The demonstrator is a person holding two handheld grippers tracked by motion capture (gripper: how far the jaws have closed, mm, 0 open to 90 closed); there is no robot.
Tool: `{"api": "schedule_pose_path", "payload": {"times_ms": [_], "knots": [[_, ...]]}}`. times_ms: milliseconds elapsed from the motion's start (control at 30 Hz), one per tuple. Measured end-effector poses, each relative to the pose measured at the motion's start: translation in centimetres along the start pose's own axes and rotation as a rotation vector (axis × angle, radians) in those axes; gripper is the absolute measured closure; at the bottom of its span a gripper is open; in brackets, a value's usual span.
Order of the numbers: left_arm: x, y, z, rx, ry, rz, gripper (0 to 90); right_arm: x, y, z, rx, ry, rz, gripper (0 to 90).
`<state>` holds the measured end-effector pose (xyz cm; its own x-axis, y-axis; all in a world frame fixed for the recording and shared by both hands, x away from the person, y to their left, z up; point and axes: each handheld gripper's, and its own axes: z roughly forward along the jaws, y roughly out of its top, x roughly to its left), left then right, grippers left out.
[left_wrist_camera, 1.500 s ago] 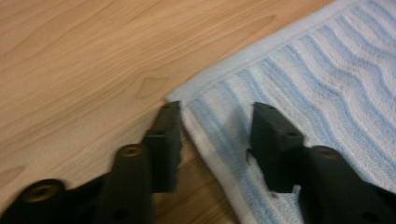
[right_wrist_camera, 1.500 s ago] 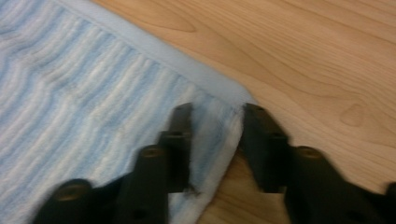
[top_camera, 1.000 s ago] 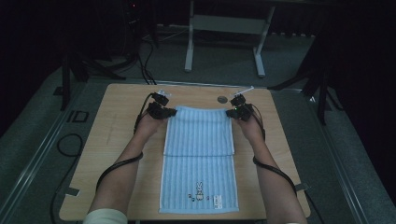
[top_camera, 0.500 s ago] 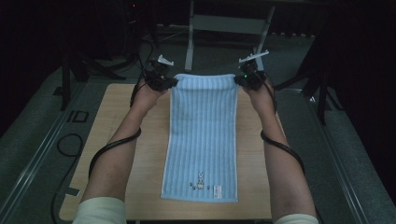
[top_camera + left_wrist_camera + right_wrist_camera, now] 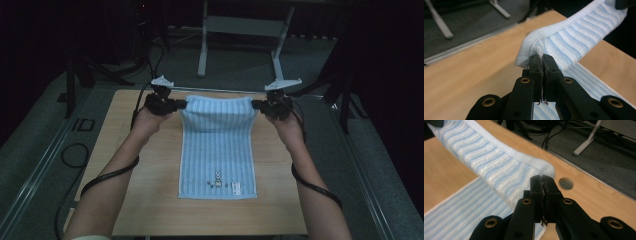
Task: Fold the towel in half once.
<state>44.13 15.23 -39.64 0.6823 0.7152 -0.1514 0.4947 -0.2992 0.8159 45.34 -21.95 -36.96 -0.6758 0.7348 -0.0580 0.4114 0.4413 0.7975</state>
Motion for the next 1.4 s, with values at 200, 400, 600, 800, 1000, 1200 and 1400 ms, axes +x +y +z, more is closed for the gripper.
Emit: {"api": "schedule_pose_path", "payload": {"times_ms": [200, 400, 600, 800, 1000, 1200, 1400], "knots": [[-1.4, -3.9, 0.3, 0.013, -0.083, -0.041, 86.5, 1.6, -3.8, -0.6, 0.008, 0.025, -0.019, 87.8], [-3.7, -7.7, 0.1, 0.047, -0.118, -0.02, 86.4, 3.4, -9.0, -0.7, 0.036, 0.081, -0.015, 87.5], [-5.7, -10.4, -0.2, 0.04, -0.143, -0.015, 86.3, 4.2, -12.2, -0.9, 0.061, 0.125, -0.004, 87.4], [-5.1, -14.1, 2.1, 0.126, -0.153, -0.071, 86.1, 5.4, -15.5, 0.6, 0.123, 0.16, -0.005, 87.3], [-4.7, -15.7, 4.3, 0.23, -0.154, -0.083, 86.0, 5.2, -17.3, 3.2, 0.204, 0.18, 0.029, 87.3], [-4.6, -14.4, 4.0, 0.209, -0.137, -0.08, 86.0, 5.0, -16.6, 3.8, 0.217, 0.173, 0.025, 87.4], [-8.2, -13.2, -1.2, 0.08, -0.224, 0.066, 77.9, 6.4, -14.3, -3.6, 0.01, 0.158, -0.005, 83.5]]}}
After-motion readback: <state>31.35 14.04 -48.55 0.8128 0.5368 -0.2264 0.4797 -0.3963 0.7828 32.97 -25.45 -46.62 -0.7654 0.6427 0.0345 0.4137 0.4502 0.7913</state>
